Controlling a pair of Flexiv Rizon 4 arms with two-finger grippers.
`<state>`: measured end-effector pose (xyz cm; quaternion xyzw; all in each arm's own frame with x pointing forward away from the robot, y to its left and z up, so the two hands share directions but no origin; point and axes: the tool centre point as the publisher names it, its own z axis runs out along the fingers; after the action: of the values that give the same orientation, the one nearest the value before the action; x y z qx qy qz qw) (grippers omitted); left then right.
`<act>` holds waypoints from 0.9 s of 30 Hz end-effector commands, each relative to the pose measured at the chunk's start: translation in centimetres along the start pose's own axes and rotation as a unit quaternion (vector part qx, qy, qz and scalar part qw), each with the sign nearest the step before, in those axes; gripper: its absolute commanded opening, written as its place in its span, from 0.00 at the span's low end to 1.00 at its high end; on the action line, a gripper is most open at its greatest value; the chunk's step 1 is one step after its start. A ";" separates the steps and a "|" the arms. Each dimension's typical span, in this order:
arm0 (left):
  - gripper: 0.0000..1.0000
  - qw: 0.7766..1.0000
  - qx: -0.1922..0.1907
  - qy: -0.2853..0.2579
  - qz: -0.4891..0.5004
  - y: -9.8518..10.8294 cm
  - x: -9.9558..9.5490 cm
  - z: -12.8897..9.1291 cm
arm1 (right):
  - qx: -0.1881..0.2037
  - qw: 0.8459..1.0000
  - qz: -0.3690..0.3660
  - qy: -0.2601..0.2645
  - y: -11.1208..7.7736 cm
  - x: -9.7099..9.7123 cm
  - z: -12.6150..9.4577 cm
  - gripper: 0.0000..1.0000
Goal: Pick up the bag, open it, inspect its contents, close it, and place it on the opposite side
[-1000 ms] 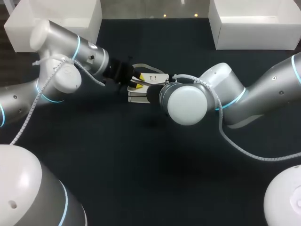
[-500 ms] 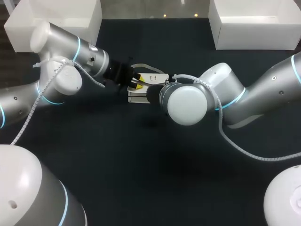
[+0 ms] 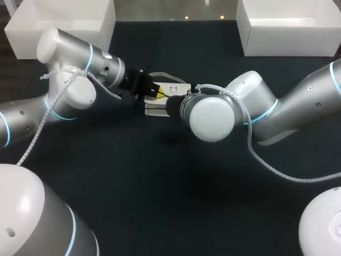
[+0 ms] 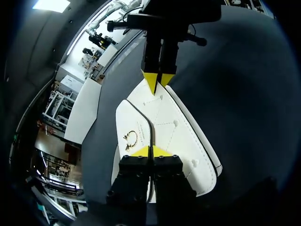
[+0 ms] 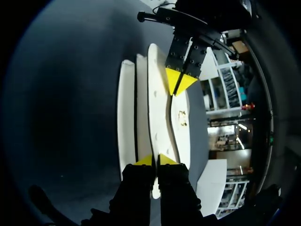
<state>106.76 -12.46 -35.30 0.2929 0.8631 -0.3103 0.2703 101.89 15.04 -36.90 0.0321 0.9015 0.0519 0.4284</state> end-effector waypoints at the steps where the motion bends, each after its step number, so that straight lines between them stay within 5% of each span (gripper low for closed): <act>1: 0.00 1.000 0.002 -0.003 -0.001 0.5 -0.3 0.0 | 0.000 1.000 0.000 -0.002 -0.1 0.2 0.0 0.00; 14: 0.00 1.000 0.011 -0.008 0.007 -0.4 -0.6 -1.2 | 0.000 1.000 0.000 -0.002 -0.1 0.2 0.0 0.00; 17: 0.30 1.000 0.009 -0.006 0.009 -0.4 -0.4 -1.0 | 0.000 1.000 0.000 -0.002 -0.1 0.2 0.0 0.00; 19: 0.36 1.000 0.007 -0.005 0.010 -0.4 -0.2 -0.9 | 0.000 1.000 0.000 -0.002 -0.1 0.2 0.0 0.00; 27: 0.30 1.000 -0.005 -0.005 0.016 -0.4 -0.1 -0.2 | 0.000 1.000 0.000 -0.002 -0.1 0.2 0.0 0.00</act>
<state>106.46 -12.18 -34.55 0.3056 0.8581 -0.3046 0.2785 101.86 15.04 -36.95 0.0321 0.9019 0.0514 0.4278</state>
